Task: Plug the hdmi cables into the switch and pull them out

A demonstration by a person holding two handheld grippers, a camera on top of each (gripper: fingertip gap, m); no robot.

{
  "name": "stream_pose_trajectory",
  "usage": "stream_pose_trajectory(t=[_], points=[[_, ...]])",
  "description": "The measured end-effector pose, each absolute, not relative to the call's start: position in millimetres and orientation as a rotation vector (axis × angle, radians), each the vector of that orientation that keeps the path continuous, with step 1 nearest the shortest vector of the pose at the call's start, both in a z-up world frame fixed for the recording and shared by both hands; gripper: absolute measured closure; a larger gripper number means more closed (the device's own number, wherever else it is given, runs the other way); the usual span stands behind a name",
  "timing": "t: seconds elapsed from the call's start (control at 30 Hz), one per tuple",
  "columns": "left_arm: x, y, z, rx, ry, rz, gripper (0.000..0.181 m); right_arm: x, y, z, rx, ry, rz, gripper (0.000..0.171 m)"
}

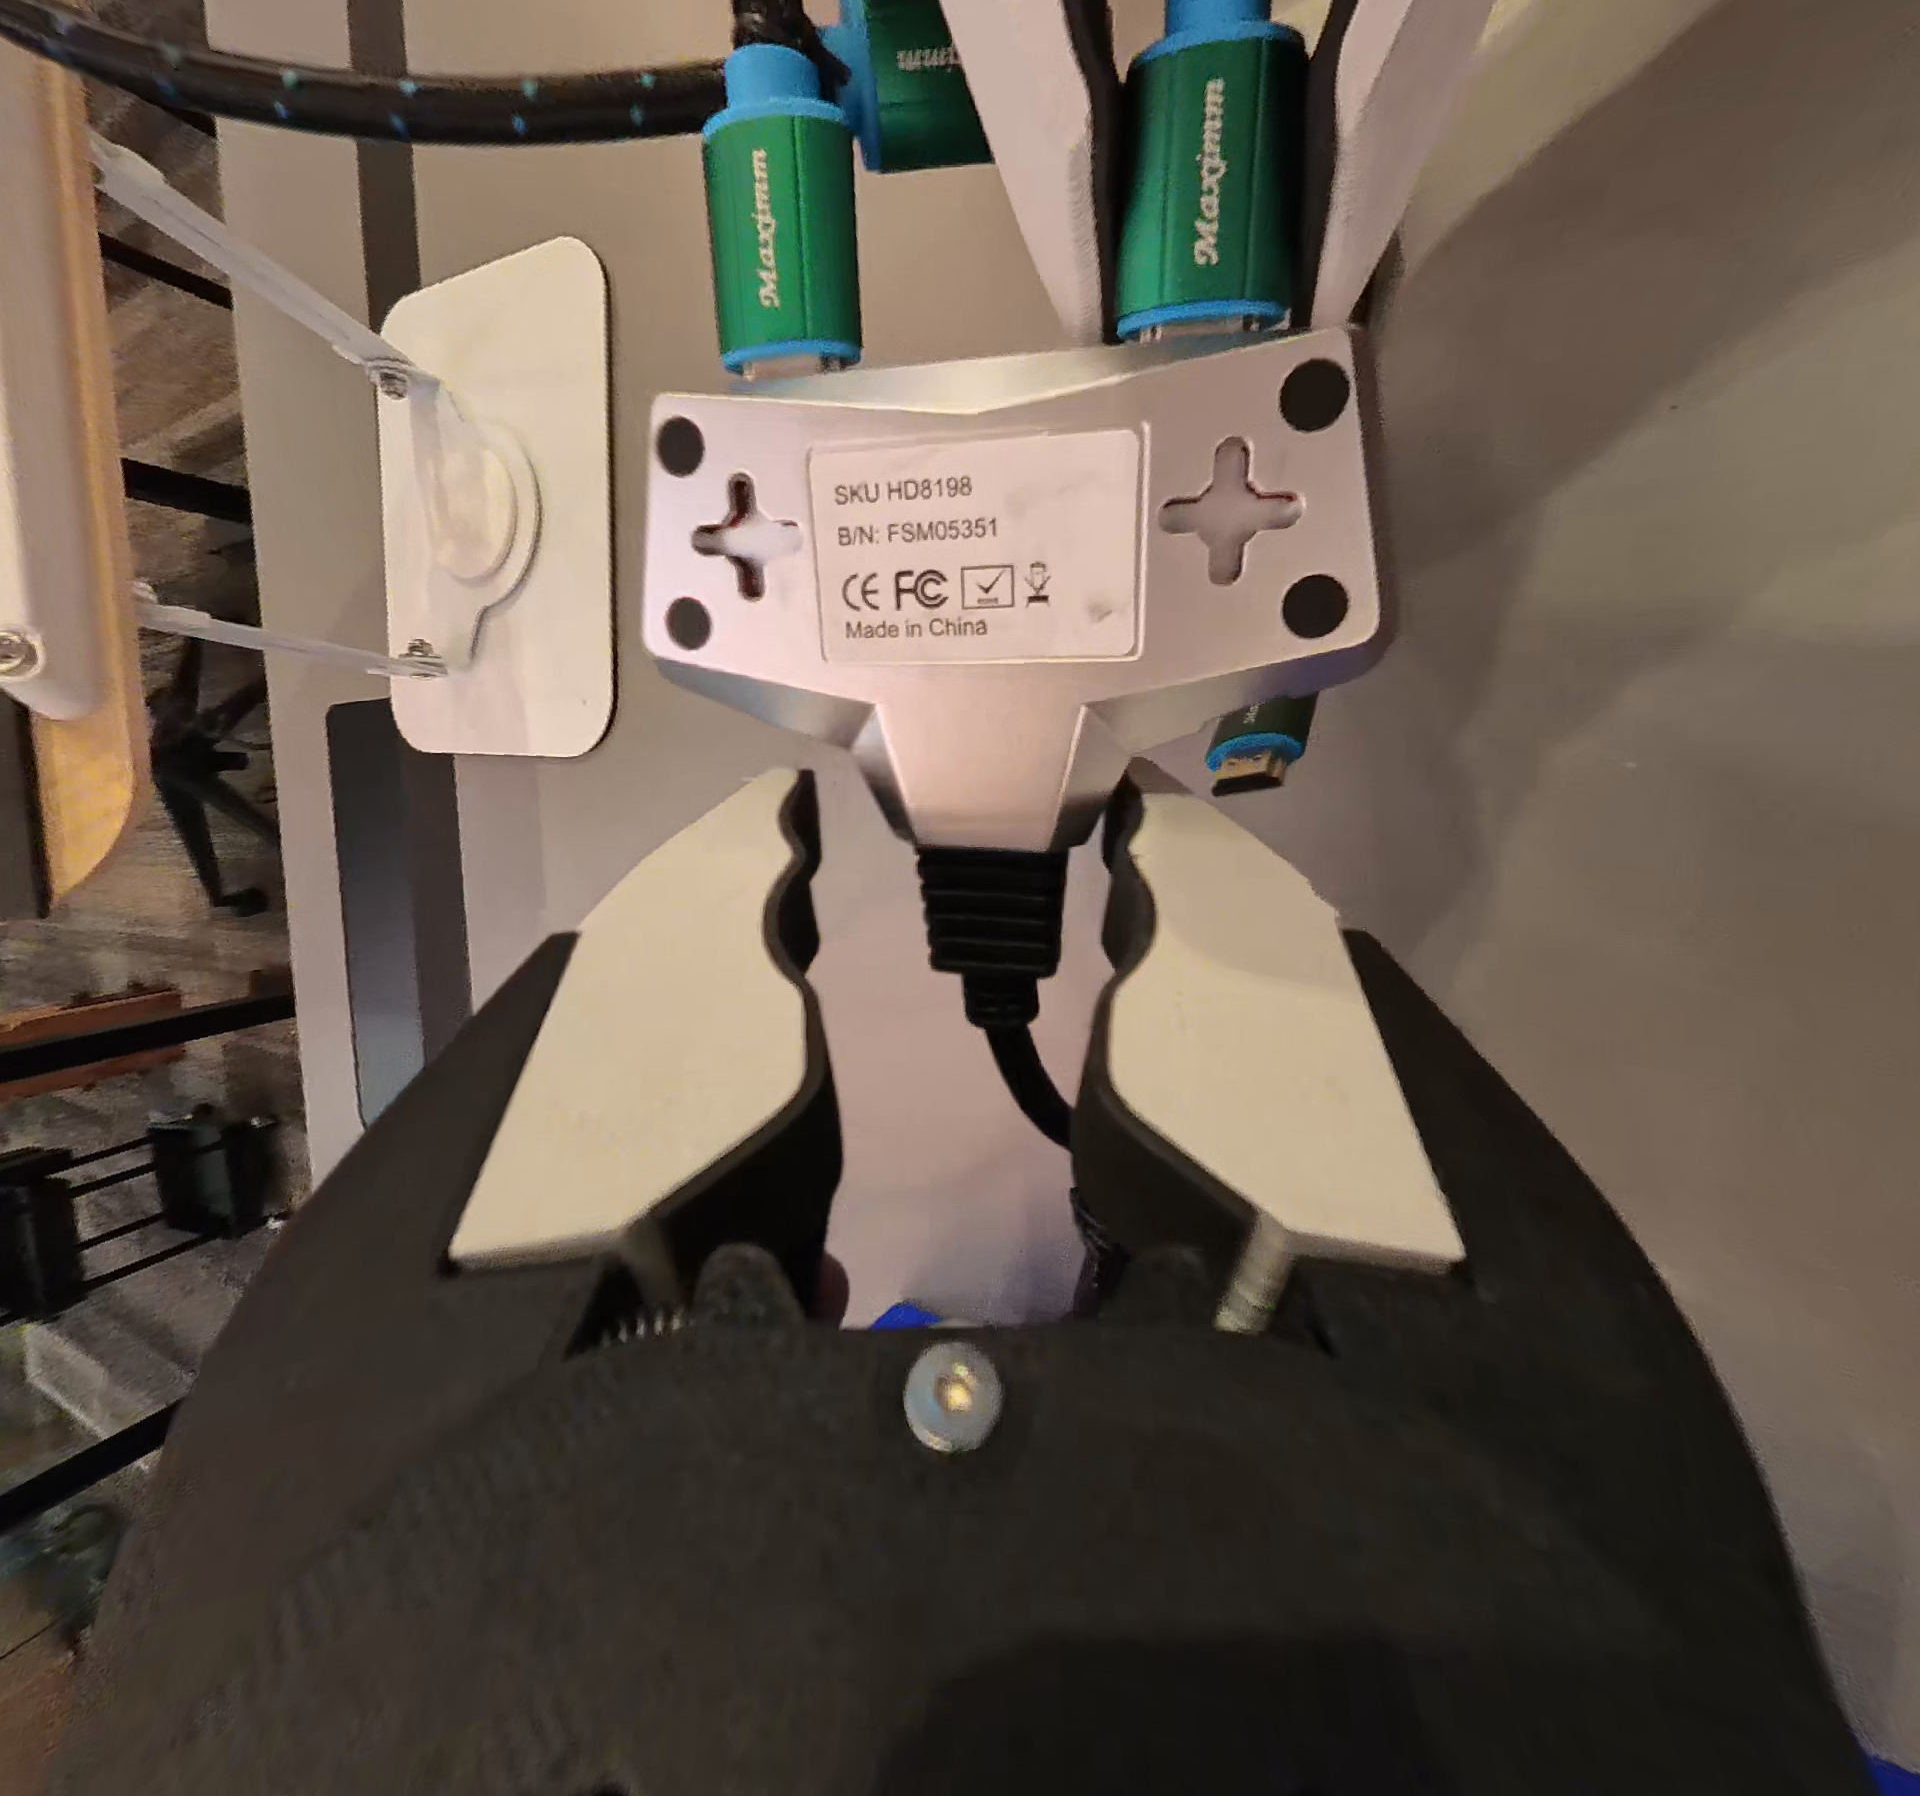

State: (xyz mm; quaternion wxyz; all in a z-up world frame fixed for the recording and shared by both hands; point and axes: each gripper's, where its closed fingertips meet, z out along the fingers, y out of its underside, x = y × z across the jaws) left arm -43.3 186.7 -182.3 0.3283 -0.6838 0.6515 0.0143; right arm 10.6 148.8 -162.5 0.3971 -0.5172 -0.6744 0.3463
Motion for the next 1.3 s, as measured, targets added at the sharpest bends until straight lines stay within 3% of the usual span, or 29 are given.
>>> stream_pose_trajectory(t=[0.1, 0.57, 0.73, 1.3], points=[[-45.0, 188.7, -174.7, -1.781, 1.681, 0.072, 0.111, 11.7, 149.9, -167.4, -1.324, -1.71, 0.863, 0.152], [-19.5, 182.3, -158.3, -1.697, 1.658, 0.191, 0.055, 11.4, 148.7, -167.6, -1.32, -1.676, 0.843, 0.153], [-15.2, 185.9, -178.3, -1.825, 1.752, 0.151, 0.037, 6.9, 144.8, -165.6, -1.297, -1.692, 0.794, 0.153], [-12.4, 186.6, -196.2, -1.846, 1.895, 0.037, 0.051, 6.4, 149.3, -168.3, -1.343, -1.657, 0.786, 0.153]])
